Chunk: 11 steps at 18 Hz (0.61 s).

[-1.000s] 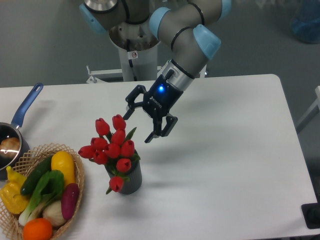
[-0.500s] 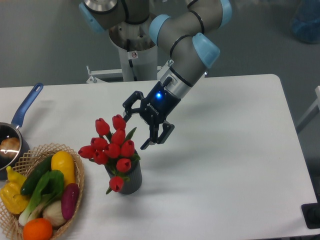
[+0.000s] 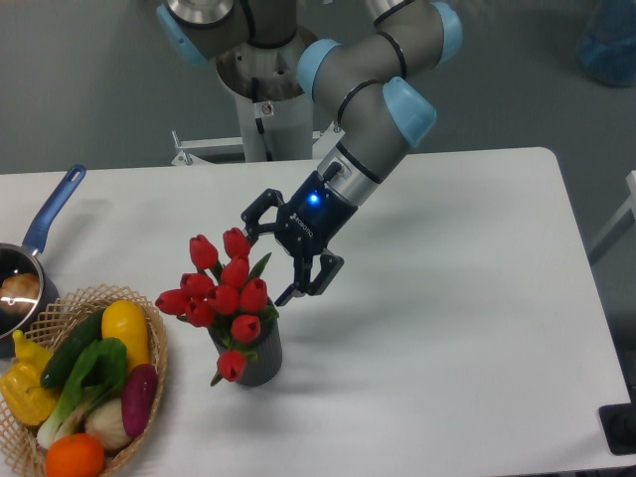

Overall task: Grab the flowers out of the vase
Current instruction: 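Lower the open gripper around the tulip stems above the vase rim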

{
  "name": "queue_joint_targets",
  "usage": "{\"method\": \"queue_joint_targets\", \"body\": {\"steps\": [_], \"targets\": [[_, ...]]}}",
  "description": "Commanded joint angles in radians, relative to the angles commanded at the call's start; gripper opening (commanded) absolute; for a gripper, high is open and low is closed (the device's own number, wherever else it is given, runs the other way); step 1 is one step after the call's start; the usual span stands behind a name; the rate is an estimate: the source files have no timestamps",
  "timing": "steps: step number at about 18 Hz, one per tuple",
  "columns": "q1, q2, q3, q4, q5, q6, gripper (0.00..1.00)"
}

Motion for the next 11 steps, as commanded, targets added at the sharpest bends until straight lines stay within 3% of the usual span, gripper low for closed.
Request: {"method": "queue_joint_targets", "body": {"steps": [11], "targets": [[-0.029, -0.04, 0.031, 0.005, -0.008, -0.002, 1.0]]}}
